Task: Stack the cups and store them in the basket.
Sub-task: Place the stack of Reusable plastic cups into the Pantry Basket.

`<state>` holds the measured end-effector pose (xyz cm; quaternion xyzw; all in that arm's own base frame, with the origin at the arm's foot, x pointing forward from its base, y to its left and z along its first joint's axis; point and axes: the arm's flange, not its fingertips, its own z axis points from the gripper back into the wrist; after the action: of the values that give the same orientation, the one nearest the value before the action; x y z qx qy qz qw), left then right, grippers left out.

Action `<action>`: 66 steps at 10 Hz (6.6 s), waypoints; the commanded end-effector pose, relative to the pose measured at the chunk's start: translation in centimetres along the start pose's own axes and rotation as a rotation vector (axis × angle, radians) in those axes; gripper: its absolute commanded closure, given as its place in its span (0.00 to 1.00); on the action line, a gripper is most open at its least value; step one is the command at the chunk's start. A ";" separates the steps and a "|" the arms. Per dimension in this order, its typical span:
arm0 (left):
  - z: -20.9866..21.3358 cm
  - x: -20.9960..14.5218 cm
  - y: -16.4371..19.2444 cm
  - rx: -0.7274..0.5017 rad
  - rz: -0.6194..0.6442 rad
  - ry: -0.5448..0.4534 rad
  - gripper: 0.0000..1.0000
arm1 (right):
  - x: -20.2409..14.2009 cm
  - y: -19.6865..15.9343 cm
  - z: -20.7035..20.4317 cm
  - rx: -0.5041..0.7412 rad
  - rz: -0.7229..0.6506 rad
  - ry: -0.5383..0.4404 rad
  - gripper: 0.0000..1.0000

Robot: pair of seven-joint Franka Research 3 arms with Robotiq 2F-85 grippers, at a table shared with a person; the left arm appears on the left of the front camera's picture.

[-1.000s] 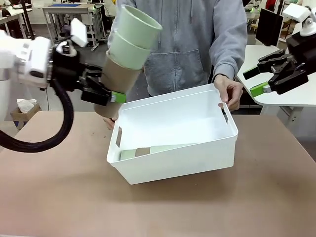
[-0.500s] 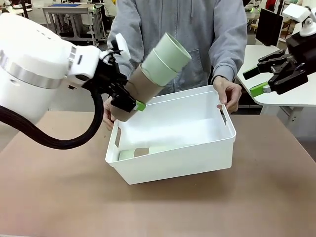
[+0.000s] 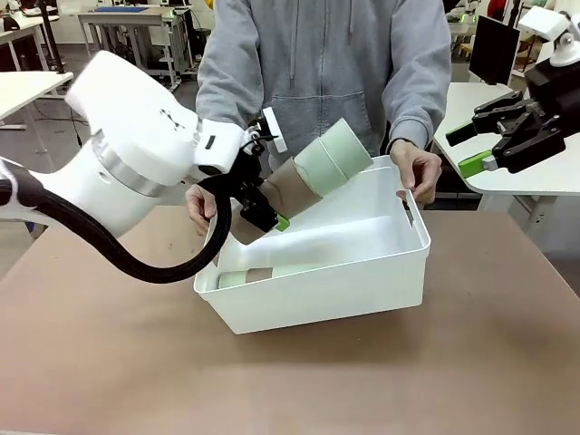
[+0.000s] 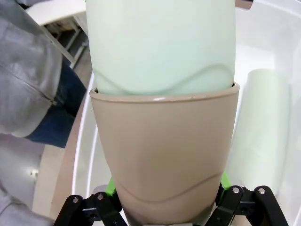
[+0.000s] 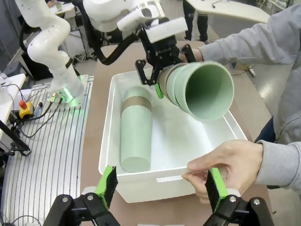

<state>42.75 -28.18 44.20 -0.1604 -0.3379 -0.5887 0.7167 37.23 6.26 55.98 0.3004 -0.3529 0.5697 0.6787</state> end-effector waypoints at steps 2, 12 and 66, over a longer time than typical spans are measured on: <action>-2.0 1.2 1.0 -0.009 0.017 0.063 0.15 | 0.5 -0.1 0.0 0.003 -0.023 -0.021 0.00; -9.5 0.8 2.6 -0.038 -0.026 0.251 0.15 | 0.5 -0.1 0.0 0.003 -0.023 -0.021 0.00; 32.8 -15.8 5.0 -0.311 0.041 -0.456 0.00 | 0.5 -0.1 0.0 0.003 -0.023 -0.021 0.00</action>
<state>36.65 5.33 57.56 -0.3981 -0.3979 -0.5705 0.5981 37.28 6.22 55.97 0.3003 -0.3522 0.5692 0.6795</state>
